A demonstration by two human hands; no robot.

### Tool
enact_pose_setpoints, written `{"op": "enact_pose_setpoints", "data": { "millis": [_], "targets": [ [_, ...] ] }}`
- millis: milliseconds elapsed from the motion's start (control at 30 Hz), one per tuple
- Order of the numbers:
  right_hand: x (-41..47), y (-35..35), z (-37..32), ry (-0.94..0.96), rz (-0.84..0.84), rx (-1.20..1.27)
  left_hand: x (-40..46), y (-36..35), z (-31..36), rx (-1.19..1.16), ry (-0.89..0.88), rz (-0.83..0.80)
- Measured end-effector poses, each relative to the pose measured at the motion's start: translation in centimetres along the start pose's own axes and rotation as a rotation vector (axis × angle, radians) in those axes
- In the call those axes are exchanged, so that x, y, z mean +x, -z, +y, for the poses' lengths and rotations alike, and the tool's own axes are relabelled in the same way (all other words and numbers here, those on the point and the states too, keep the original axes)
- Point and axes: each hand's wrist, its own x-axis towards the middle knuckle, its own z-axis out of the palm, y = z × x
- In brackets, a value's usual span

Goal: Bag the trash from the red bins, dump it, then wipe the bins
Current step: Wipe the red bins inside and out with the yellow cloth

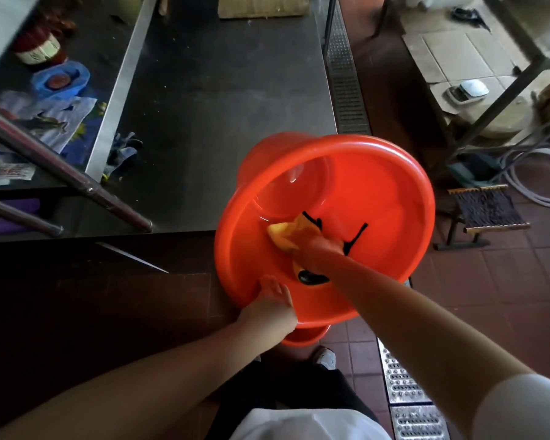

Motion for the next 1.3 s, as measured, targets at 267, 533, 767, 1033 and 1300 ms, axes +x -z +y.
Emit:
{"op": "enact_pose_setpoints", "data": {
  "millis": [267, 533, 767, 1033, 1300],
  "targets": [
    [1.0, -1.0, -0.9, -0.122, 0.072, -0.066, 0.2, 0.5, 0.3, 0.077, 0.024, -0.044],
    [2.3, 0.5, 2.3, -0.004, 0.083, 0.045, -0.7, 0.8, -0.3, 0.032, 0.154, 0.010],
    [2.9, -1.0, -0.1, -0.037, 0.006, 0.021, -0.2, 0.4, -0.3, 0.083, 0.153, -0.006],
    [-5.7, -1.8, 0.1, 0.036, -0.023, -0.027, 0.0, 0.1, -0.3, 0.007, 0.118, 0.114],
    [-13.0, -0.8, 0.1, 0.097, 0.028, -0.147, 0.2, 0.4, -1.3, -0.181, 0.099, 0.118]
  ]
}}
